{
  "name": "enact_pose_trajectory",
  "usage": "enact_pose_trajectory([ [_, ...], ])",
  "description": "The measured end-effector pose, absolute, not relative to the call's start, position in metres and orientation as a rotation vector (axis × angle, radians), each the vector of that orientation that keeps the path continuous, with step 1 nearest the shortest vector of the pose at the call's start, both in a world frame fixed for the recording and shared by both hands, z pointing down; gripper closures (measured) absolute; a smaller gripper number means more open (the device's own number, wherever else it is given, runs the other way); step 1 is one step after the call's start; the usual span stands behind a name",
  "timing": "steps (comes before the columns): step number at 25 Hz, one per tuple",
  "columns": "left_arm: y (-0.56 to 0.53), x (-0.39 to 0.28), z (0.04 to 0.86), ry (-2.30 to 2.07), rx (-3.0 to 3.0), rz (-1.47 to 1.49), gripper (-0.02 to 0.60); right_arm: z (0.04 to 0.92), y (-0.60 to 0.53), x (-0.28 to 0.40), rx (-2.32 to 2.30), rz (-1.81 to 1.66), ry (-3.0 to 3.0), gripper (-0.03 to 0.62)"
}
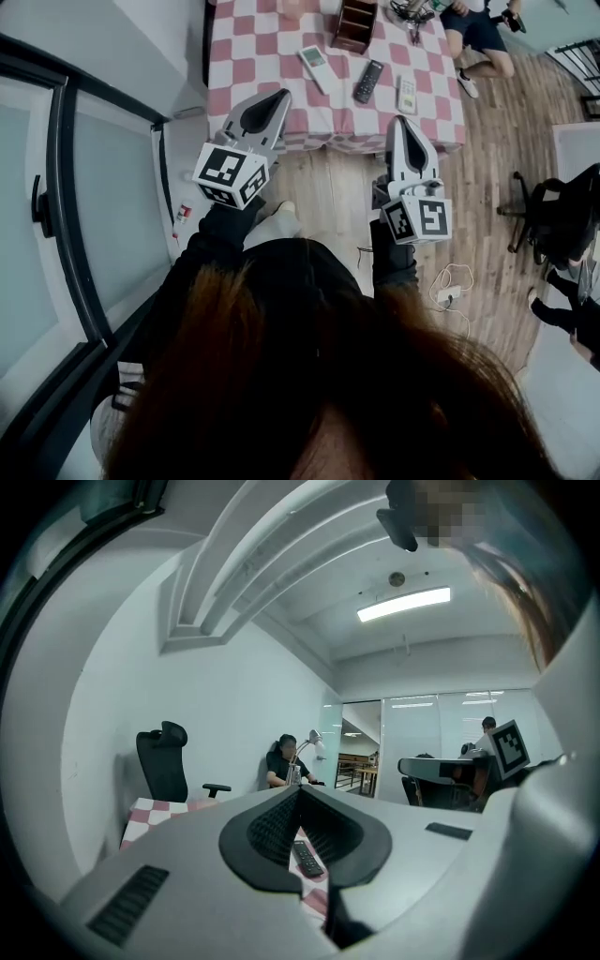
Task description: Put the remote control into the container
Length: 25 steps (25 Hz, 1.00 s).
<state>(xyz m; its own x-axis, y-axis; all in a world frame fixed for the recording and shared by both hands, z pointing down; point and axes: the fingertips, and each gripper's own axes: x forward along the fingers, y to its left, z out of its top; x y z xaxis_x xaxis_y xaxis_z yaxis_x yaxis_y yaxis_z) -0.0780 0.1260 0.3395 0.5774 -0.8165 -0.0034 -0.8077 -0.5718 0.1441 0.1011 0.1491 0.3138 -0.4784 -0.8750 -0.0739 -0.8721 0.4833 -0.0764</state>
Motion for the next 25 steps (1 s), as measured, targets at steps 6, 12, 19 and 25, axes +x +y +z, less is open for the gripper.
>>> enact_pose_trajectory([
  [6,0.105,-0.088,0.342,-1.374,2.667,-0.109,0.572,0.318,0.132,0.101,-1.593,-0.063,2.601,0.576],
  [12,0.091,-0.093,0.351,-1.382,2.644,-0.107,0.572,0.323,0.112,0.098,-1.590,-0.082,2.599,0.576],
  [19,0.066,-0.102,0.351,-1.425,2.626,-0.110,0.572,0.326,0.078,0.084,-1.531,-0.092,2.629,0.576],
  [25,0.027,-0.105,0.348,-1.478,2.600,-0.116,0.572,0.329,0.034,0.089,-1.505,-0.114,2.645,0.576],
])
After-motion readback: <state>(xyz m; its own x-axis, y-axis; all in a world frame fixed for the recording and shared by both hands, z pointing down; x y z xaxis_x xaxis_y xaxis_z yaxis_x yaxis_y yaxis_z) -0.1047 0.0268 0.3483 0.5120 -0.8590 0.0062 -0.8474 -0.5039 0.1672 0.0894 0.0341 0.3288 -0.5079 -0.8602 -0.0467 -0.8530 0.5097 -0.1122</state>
